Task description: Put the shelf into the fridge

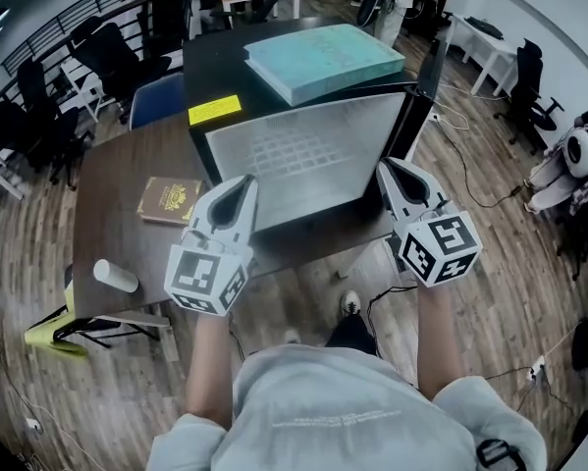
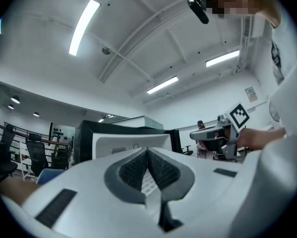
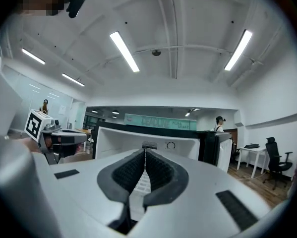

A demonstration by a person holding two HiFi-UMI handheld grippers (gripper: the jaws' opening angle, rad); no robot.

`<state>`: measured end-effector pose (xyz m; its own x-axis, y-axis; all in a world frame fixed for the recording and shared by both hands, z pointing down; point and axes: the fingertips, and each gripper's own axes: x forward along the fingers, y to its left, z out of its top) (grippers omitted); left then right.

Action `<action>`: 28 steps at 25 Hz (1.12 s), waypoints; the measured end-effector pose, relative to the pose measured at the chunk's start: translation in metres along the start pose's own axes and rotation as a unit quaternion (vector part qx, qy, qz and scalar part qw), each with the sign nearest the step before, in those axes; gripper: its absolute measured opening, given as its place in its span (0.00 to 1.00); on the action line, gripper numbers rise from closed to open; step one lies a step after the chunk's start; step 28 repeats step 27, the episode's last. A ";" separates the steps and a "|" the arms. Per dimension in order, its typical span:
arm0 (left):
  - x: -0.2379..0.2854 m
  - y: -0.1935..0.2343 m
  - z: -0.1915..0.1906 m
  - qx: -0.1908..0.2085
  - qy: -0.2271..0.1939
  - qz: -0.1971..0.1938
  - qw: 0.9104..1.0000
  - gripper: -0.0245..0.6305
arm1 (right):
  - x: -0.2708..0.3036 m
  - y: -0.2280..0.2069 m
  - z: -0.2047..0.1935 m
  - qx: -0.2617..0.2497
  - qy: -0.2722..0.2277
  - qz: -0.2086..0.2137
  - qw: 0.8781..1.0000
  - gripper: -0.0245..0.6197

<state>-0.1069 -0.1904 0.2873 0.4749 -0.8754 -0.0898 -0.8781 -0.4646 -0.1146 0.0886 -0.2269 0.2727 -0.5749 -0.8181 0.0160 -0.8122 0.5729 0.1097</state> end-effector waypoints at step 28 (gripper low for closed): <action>-0.007 -0.040 0.019 -0.009 -0.011 -0.026 1.000 0.07 | -0.023 0.018 0.013 -0.011 -0.014 0.027 0.999 0.06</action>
